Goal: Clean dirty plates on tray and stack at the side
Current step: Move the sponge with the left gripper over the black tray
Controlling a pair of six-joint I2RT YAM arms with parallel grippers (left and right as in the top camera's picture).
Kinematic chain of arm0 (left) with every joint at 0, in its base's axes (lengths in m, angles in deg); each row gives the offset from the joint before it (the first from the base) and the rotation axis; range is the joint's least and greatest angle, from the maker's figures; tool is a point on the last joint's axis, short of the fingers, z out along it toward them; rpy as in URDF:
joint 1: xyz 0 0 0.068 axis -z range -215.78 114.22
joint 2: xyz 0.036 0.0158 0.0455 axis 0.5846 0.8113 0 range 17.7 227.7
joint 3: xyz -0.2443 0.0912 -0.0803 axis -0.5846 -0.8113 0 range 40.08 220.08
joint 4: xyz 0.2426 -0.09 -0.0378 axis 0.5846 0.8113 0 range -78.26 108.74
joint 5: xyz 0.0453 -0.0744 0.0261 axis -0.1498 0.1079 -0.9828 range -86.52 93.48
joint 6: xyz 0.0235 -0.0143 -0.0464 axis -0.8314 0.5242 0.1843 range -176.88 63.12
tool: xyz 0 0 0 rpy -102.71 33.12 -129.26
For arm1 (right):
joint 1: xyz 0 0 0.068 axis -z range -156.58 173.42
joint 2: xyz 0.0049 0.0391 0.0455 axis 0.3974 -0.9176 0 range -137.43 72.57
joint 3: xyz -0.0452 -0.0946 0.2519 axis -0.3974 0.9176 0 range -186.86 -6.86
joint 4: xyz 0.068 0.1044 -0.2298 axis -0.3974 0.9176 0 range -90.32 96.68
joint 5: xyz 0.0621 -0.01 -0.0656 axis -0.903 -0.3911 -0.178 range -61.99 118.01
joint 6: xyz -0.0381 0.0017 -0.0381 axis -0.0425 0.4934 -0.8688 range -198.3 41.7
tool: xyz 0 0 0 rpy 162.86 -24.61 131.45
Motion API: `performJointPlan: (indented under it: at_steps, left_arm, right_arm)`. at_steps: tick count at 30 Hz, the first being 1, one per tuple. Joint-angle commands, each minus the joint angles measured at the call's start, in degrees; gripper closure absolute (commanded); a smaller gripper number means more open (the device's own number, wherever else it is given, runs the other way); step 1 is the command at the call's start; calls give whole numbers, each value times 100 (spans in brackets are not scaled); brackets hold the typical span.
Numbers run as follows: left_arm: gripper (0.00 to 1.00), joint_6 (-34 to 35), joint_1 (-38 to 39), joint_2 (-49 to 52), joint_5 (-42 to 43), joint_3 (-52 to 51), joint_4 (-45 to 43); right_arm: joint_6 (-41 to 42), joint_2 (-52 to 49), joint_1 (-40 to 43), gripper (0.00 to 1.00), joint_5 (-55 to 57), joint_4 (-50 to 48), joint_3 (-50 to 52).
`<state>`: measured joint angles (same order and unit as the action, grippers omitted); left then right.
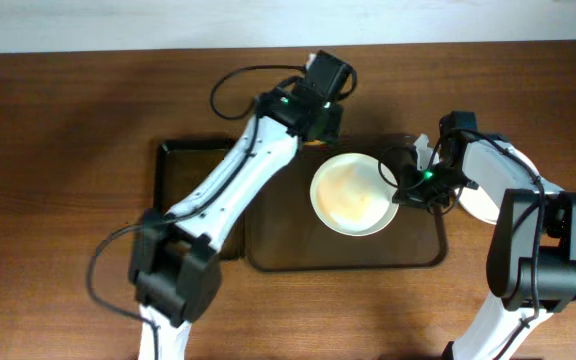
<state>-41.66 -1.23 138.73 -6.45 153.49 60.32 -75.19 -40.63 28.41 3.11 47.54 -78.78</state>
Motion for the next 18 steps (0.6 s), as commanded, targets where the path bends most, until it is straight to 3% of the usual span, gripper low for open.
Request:
performJointPlan:
  at_steps: [1,3,5,7,11,15,16,18]
  left_arm:
    - [100,-26,-586,-387,-33,83,1001]
    - [100,-35,-1080,-389,262,81,1753]
    - [100,-951,-1604,-389,1196,81,2094]
    - [99,-1300,-1910,-389,1526,81,2092]
    - [99,-1381,-1991,-389,1513,81,2035]
    - [100,-1381,-1965,-389,1513,81,1941]
    - [100,-1381,-1965,-389,1513,81,1939]
    - [100,-1379,-1965,-389,1513,81,1941]
  right_arm:
    - [-50,-48,26,63,96,13,42]
    - [-55,-46,26,51,22,11,26]
    - [-118,-42,26,50,-199,142,-177]
    - [-111,-42,26,50,-184,758,-490]
    - [326,-42,7,49,-179,1779,-678]
    - [1019,-42,-450,51,-74,1392,-74]
    - [1305,-42,-632,54,122,1156,70]
    - [1792,-42,-984,74,568,898,229]
